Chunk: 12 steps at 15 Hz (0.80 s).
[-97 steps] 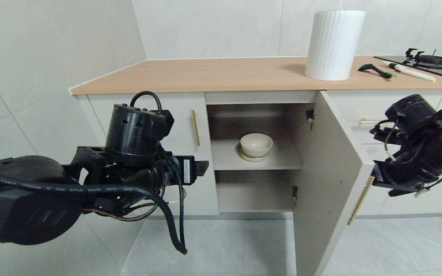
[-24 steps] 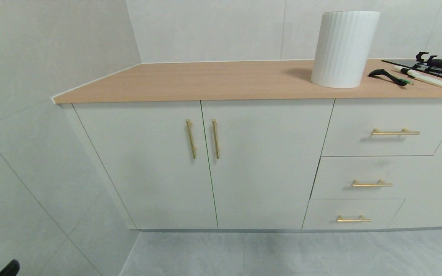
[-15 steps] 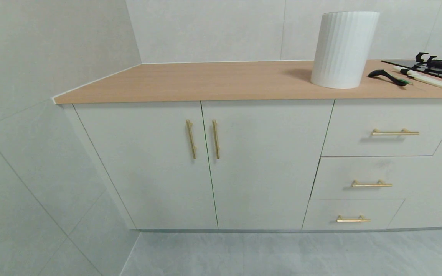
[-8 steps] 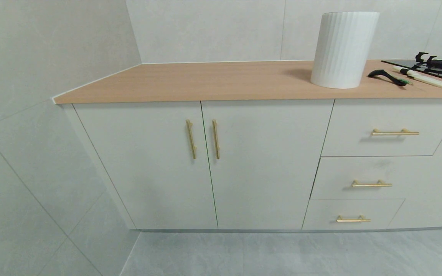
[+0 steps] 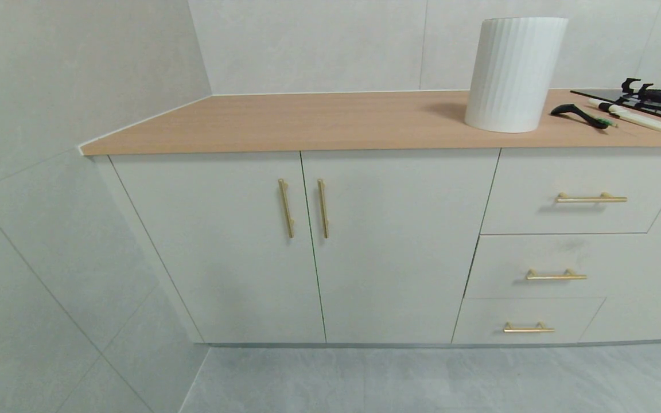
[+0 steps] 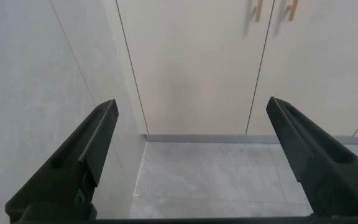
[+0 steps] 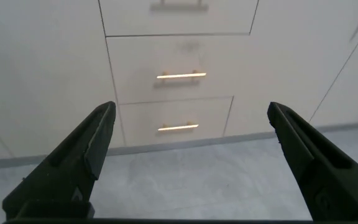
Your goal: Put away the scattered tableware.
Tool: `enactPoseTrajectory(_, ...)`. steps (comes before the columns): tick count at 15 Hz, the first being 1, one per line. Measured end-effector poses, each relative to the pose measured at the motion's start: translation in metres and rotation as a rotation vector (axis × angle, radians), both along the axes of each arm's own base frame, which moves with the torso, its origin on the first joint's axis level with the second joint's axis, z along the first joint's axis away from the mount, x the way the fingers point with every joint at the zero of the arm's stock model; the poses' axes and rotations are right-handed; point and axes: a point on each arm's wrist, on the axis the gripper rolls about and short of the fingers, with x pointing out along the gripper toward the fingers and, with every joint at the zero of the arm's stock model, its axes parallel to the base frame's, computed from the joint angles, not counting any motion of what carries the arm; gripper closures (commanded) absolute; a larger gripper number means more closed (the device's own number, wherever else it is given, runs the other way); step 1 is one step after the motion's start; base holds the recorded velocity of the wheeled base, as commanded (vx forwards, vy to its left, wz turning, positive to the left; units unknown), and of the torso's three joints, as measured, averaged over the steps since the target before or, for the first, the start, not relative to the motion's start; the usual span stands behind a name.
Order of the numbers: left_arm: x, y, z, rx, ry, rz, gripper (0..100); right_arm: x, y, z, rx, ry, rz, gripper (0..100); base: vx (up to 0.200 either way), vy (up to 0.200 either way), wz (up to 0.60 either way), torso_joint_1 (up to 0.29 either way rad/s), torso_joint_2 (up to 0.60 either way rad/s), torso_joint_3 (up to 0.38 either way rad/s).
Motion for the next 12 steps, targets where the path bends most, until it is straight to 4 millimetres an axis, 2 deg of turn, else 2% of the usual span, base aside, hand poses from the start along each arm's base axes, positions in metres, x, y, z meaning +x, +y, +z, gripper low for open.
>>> enactPoseTrajectory(2, 0.0001, 0.0, -0.0003, 0.002, 0.001, 0.0, 0, 0.0003, 0.0008, -0.0005, -0.007, 0.0, 0.036, 0, 0.0, 0.0, 0.0, 0.0, 0.0, 0.0)
enactPoseTrajectory(5, 0.0001, -0.0001, -0.0005, 0.015, 0.002, -0.003, 0, 0.0013, 0.005, -0.0055, 0.041, 0.033, 0.224, 0, 0.0, 0.0, 0.0, 0.0, 0.0, 0.0)
enactPoseTrajectory(12, 0.0001, -0.0001, -0.0005, -0.044, 0.0, -0.004, 0, 0.0018, 0.0051, -0.0076, 0.057, 0.041, 0.229, 0, 0.0, 0.0, 0.0, 0.0, 0.0, 0.0)
